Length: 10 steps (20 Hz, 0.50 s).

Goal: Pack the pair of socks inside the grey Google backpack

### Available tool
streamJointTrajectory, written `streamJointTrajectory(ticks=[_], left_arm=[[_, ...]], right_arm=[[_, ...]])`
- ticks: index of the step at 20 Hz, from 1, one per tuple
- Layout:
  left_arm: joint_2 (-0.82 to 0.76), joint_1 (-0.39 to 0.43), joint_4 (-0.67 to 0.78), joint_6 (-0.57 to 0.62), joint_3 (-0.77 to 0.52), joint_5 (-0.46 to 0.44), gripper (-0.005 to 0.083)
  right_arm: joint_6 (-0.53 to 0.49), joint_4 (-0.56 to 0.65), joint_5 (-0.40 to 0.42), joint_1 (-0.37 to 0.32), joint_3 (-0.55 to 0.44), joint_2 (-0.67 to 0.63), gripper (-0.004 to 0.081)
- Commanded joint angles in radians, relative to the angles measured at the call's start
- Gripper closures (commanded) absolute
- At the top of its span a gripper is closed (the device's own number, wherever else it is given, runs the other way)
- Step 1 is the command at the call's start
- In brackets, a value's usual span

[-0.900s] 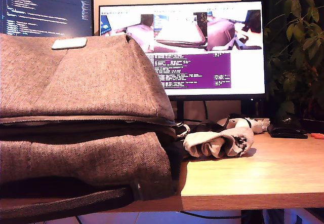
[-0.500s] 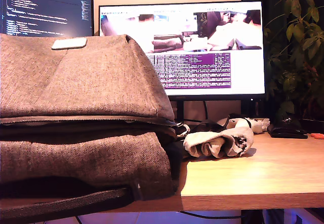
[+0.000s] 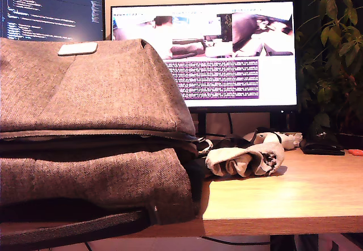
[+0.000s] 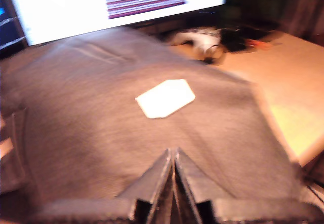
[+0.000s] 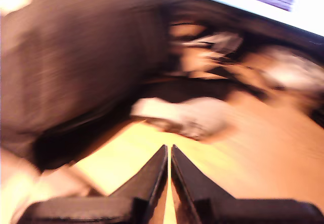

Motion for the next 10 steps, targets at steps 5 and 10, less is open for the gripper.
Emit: streamJointTrajectory(ticks=[5,10], left_arm=[[0.007,-0.115,-0.089,0.099,0.010,0.044,0.0793],[0.007,-0.192,-0.115,0.098,0.010,0.027,0.0793]], right_arm=[[-0.253,0.020,0.032,0.308,-0.008,0.130,0.0783],[-0.385,0.166,0.236,0.619,-0.008,0.278,0.0783]])
